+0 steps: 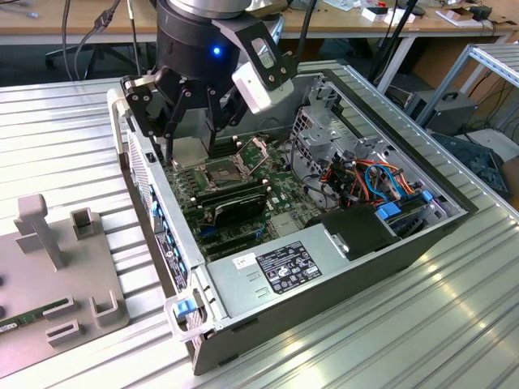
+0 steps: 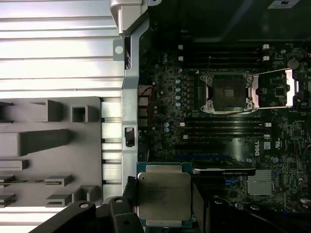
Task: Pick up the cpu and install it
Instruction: 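Pick up the cpu and move it towards the insertion slot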
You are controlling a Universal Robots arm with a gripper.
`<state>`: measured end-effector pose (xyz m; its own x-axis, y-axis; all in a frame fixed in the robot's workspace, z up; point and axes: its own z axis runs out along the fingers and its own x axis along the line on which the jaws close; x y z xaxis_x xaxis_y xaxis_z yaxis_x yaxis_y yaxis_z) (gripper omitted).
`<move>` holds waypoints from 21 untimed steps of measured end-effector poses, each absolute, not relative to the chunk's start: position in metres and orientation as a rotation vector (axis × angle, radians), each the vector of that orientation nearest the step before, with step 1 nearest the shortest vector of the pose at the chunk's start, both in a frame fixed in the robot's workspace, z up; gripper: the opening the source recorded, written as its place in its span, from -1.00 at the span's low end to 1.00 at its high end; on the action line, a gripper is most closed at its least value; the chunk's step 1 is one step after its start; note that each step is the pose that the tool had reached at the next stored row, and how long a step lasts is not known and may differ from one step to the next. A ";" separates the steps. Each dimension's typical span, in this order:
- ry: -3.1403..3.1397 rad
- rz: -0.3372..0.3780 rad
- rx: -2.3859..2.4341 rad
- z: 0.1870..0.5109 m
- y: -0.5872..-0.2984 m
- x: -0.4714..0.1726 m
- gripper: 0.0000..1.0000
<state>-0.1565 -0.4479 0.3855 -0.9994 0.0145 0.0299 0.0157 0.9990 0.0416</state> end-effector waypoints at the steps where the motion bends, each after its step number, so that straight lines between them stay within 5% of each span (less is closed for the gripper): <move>1: -3.111 -0.065 -0.024 0.386 -0.448 -0.155 0.08; 21: -3.111 -0.065 -0.023 0.386 -0.448 -0.148 0.08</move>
<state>-0.1482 -0.4479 0.3855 -0.9994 0.0145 0.0299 0.0157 0.9990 0.0415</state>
